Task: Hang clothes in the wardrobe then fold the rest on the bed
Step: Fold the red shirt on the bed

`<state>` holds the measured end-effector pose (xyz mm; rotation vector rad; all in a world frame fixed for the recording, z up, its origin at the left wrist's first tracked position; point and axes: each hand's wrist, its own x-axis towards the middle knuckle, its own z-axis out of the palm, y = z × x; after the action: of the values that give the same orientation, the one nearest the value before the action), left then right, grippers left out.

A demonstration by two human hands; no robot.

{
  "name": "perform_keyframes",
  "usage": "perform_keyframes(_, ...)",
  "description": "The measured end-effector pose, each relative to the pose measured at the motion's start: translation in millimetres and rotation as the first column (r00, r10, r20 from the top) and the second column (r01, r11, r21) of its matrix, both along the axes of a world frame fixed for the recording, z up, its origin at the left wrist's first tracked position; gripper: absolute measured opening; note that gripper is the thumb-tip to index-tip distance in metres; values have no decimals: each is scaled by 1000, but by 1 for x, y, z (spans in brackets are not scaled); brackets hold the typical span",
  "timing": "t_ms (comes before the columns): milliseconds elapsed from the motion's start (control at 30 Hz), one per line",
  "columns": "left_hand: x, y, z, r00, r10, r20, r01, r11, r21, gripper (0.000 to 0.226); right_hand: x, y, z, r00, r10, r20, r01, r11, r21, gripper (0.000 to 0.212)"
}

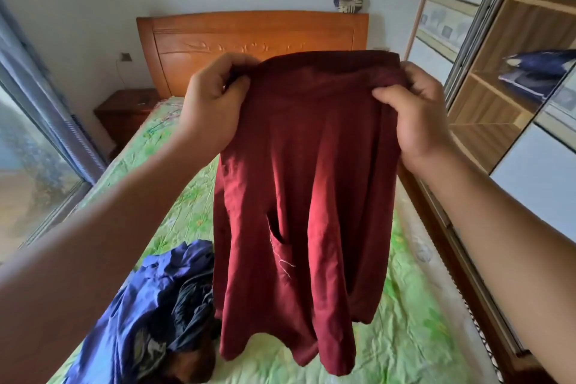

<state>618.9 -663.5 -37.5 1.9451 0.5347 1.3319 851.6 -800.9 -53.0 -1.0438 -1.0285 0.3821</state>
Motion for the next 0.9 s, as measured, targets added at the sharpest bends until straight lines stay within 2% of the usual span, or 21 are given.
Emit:
perform_keyframes(233, 51, 84, -92, 953, 96, -288, -134, 984, -116, 32, 48, 75, -80, 996, -43, 77, 63, 956, -286, 26)
perform_keyframes(367, 77, 137, -172, 863, 133, -487, -264, 941, -210, 31, 89, 135, -161, 975, -36, 217, 149, 834, -532, 22)
perform_keyframes(433, 87, 161, -214, 827, 99, -553, -305, 905, -295, 32, 105, 163, -205, 950, -30, 310, 221, 767, -602, 26)
perform_keyframes(567, 99, 199, -294, 699, 58, -712, -372, 881, -293, 26, 124, 206, -293, 906, 57, 420, 289, 642, -710, 28)
perform_keyframes(667, 115, 235, -348, 644, 25, -764, -387, 873, -297, 22, 136, 247, -348, 909, 68, 412, 311, 549, -776, 27)
perform_keyframes(767, 141, 281, -391, 628, 34, -777, -419, 857, -301, 26, 151, 293, -393, 948, -4, 319, 280, 489, -826, 31)
perform_keyframes(833, 153, 304, -424, 630, 54, -775, -452, 837, -309, 33, 154, 310, -428, 930, 9, 366, 325, 440, -837, 44)
perform_keyframes(900, 151, 306, -465, 570, 29, -821, -457, 841, -288, 40, 146, 307, -466, 906, 86, 415, 354, 388, -851, 51)
